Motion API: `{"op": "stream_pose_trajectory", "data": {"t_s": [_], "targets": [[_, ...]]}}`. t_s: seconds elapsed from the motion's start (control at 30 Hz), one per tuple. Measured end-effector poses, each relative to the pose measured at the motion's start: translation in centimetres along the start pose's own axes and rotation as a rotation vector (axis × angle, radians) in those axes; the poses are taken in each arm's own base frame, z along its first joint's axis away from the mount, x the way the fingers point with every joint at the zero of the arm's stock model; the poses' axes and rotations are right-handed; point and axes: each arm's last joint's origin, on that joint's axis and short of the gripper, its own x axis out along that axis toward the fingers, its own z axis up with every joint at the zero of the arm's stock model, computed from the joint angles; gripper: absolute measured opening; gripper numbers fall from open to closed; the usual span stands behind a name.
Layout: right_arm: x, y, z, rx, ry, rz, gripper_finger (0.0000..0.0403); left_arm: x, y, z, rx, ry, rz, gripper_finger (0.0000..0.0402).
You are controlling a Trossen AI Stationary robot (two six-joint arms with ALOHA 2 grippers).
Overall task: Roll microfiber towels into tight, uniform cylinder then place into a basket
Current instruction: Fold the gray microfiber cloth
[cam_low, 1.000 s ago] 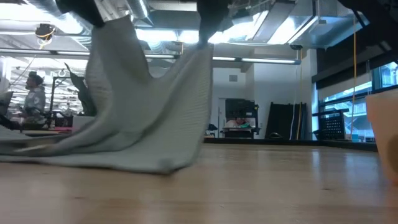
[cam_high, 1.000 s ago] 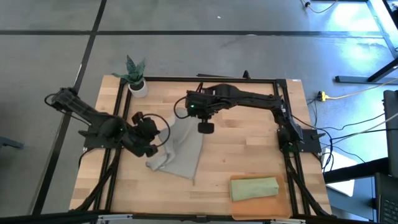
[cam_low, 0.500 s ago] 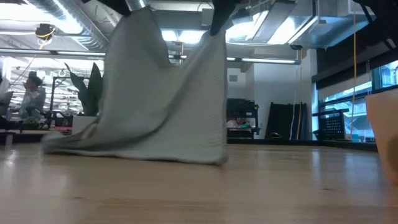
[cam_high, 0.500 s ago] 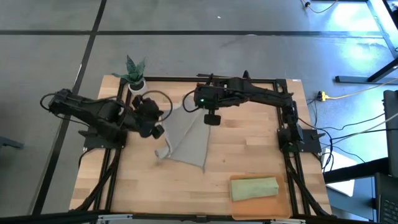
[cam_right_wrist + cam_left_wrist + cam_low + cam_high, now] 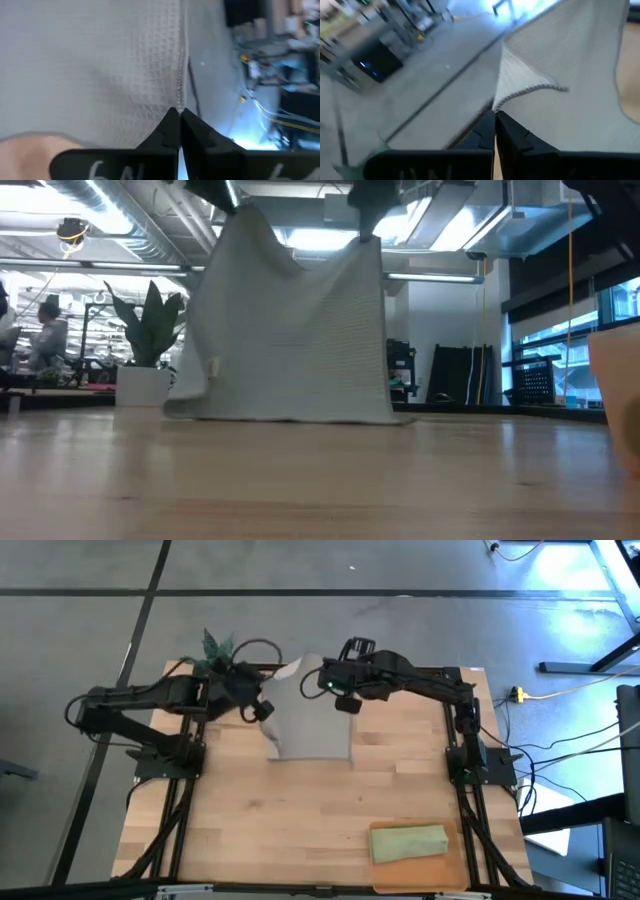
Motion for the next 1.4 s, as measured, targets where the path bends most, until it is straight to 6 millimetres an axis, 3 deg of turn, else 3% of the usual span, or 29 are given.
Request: {"op": "stream_pose_trajectory", "data": {"t_s": [0.3, 0.53, 0.73, 0.93, 1.1, 1.4], "targets": [[0.8, -2.2, -0.3, 0.008, 0.042, -0.224, 0.0007, 1.2, 1.9, 3.5, 0.084, -0.228, 0.034, 0.0], [-2.8, -2.0, -1.2, 0.073, -0.054, -0.154, 0.0007, 0.8, 0.7, 1.9, 0.256, -0.128, -0.172, 0.0], [-6.4, 0.0, -2.3, 0.054, -0.118, 0.08, 0.0007, -0.4, -0.9, 0.3, 0.341, -0.039, -0.364, 0.0], [-8.4, 3.8, -2.4, -0.019, -0.149, 0.273, 0.0007, -1.7, -2.7, -1.3, 0.359, 0.091, -0.54, 0.0], [-9.0, 6.8, -2.7, -0.047, -0.131, 0.325, 0.0007, -2.8, -4.1, -2.4, 0.369, 0.166, -0.611, 0.0], [-10.4, 10.5, -3.5, -0.048, -0.105, 0.444, 0.0007, -5.2, -5.7, -3.5, 0.368, 0.19, -0.694, 0.0]]}}
